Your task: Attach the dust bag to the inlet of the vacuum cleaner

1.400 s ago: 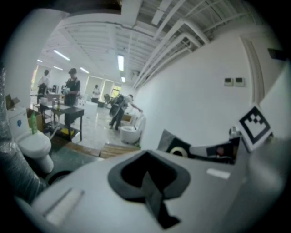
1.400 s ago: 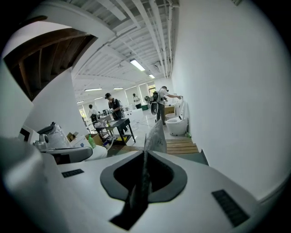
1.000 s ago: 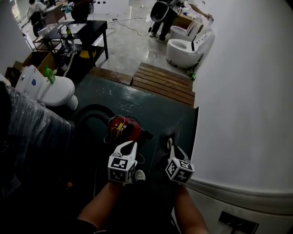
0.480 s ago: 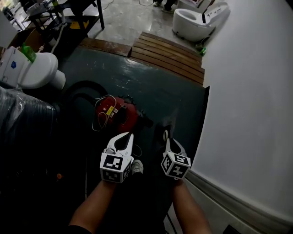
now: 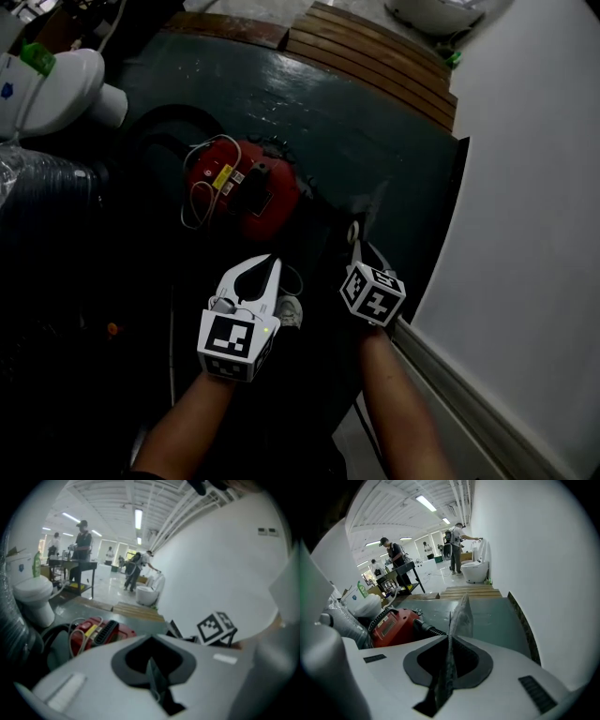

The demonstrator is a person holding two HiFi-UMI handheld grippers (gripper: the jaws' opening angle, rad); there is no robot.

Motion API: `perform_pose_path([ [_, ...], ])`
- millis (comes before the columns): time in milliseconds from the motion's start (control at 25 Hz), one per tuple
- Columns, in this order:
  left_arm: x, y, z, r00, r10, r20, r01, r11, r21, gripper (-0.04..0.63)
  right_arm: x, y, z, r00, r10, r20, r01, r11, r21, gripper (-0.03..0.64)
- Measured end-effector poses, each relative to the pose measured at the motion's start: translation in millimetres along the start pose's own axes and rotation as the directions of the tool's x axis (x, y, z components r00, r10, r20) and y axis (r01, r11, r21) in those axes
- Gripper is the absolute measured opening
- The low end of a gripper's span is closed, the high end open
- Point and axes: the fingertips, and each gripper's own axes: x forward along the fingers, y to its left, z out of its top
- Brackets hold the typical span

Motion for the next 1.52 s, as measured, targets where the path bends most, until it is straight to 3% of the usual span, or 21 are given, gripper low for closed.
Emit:
perform_pose_path([
  [280,5.9,25.8,-31.8,0.998,0.033,-0.055,-0.034,0.999,-0.027,-0.003,52.2,15.3,-19.4,0.999,0.008,-0.041,-0.009,0.999,-0.038,0.021],
  [520,11.1,34.2,-43.5,0.996,0.037,-0.077,-0.040,0.998,-0.043,-0.003,66.4,24.7,-21.5,0.998,0.032,-0.055,-0.033,0.999,-0.014,0.021],
  [720,15.2,36.3,-47.5,0.996,0.031,-0.089,-0.037,0.998,-0.058,-0.003,70.6,24.8,-16.4,0.997,0.065,-0.037,-0.061,0.994,0.095,0.021],
  [1040,22.5,31.1,-57.2,0.994,0.008,-0.113,-0.017,0.997,-0.076,-0.003,75.7,36.7,-11.6,0.994,0.102,-0.033,-0.096,0.984,0.149,0.026],
  [1160,23.3,31.3,-57.9,0.994,0.006,-0.111,-0.015,0.997,-0.078,-0.003,73.4,37.6,-18.3,0.994,0.109,-0.025,-0.099,0.961,0.259,0.029],
  [1320,23.1,30.9,-62.9,0.993,0.005,-0.114,-0.016,0.996,-0.089,-0.003,72.6,34.5,-27.8,0.993,0.122,0.009,-0.115,0.905,0.410,0.029],
  [1400,23.0,28.8,-66.4,0.993,-0.001,-0.119,-0.009,0.996,-0.086,-0.003,73.9,33.8,-29.7,0.992,0.122,0.021,-0.119,0.890,0.440,0.031],
  [1520,22.9,28.4,-73.4,0.991,-0.005,-0.135,-0.007,0.996,-0.090,-0.003,75.8,36.1,-31.3,0.993,0.120,0.023,-0.118,0.902,0.415,0.032],
])
